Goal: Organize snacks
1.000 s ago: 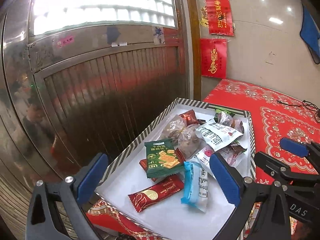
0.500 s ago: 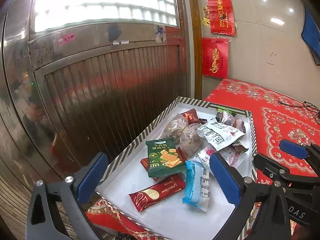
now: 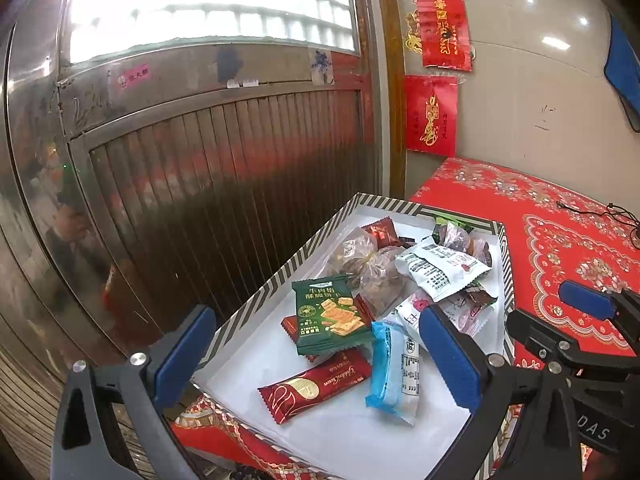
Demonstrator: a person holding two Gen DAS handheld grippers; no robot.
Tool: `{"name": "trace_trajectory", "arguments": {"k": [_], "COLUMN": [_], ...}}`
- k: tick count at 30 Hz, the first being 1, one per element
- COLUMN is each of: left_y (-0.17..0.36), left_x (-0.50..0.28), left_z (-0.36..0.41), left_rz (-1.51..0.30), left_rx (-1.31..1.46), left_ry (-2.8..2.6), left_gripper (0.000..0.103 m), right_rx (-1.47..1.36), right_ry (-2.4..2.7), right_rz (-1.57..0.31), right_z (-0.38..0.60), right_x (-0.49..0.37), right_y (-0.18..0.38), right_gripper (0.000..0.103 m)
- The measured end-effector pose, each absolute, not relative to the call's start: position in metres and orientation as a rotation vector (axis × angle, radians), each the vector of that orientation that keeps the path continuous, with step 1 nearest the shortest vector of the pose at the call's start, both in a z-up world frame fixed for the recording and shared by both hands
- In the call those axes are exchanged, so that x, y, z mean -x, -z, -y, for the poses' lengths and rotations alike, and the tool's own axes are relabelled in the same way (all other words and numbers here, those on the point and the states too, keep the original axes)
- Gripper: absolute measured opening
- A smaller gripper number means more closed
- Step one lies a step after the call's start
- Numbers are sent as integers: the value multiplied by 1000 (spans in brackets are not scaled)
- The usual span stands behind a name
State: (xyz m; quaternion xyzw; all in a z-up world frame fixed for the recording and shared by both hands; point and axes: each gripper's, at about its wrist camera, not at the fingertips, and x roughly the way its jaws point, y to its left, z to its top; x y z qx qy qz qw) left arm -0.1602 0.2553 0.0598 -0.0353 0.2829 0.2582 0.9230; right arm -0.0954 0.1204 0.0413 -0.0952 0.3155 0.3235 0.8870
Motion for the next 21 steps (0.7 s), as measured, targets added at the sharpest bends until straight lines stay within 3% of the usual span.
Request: {"name": "trace_trajectory", "arguments": {"k": [21], "left_y": [-64], "left_x": [159], "left_z": [-245], "left_rz": [-550], "left_rx": [39], "left_ry": [-525], "left_gripper": [103], "right_rx": [188], "right_ry": [-684], "right_rz": [-666], "right_z": [-116], "right_x": [95], "right_y": [-42], "right_gripper": [71]}}
